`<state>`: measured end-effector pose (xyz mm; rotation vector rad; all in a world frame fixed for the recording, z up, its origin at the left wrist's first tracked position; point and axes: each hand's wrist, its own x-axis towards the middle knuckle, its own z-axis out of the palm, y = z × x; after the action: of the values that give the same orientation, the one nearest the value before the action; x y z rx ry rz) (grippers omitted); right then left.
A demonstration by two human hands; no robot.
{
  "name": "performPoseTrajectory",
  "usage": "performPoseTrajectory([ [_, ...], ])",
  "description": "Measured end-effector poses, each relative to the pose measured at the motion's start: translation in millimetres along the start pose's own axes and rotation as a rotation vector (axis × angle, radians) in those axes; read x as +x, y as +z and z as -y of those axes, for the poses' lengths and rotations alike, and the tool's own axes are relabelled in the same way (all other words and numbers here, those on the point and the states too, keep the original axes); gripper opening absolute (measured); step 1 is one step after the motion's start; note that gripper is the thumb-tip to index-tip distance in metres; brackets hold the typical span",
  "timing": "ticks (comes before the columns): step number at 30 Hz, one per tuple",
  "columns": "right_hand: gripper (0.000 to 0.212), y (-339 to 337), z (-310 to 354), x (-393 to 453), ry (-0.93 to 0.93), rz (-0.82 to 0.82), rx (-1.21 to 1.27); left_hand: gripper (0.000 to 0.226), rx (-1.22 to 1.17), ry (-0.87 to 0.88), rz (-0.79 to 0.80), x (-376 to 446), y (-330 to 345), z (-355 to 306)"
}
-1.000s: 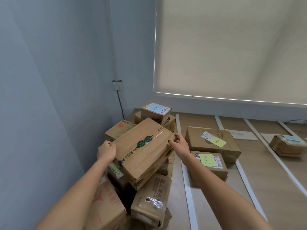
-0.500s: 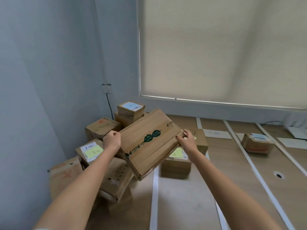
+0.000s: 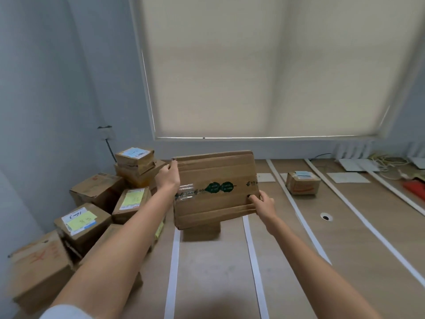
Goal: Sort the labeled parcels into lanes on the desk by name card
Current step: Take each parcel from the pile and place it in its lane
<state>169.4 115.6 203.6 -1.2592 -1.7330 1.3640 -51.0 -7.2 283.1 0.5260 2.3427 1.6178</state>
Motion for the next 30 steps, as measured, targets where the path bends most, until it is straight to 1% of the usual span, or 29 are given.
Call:
performPoseTrajectory([
  [2,0.042,-8,-4,0,0.019,-0.041,0.009,0.054,-0.002,-0.001,0.034,-1,10,-2],
  [4,0.044,-15,-6,1,0.007,-0.067,0.034,0.055,-0.008,-0.002,0.070,-2,19,-3],
  [8,0.045,-30,-5,8,0.022,-0.108,0.109,0.058,-0.131,-0.033,0.171,-1,33,-1],
  [10,0.048,-33,1,12,0.075,-0.073,0.157,0.061,-0.147,-0.066,0.193,2,36,2],
  [15,0.073,-33,15,19,0.254,0.030,0.287,0.059,-0.162,-0.097,0.153,17,36,14],
  [19,0.085,-27,17,27,0.336,0.061,0.221,0.049,-0.195,-0.067,0.170,33,31,25],
  [23,0.093,-15,21,35,0.392,0.088,0.176,0.045,-0.215,-0.089,0.217,42,32,30],
  [25,0.092,-12,21,39,0.419,0.143,0.122,0.041,-0.175,-0.086,0.213,46,32,32],
  [27,0.084,-10,20,42,0.423,0.177,0.105,0.037,-0.156,-0.085,0.216,51,30,36],
  [30,0.065,-6,16,46,0.376,0.187,0.238,0.040,-0.203,-0.117,0.239,54,28,44],
])
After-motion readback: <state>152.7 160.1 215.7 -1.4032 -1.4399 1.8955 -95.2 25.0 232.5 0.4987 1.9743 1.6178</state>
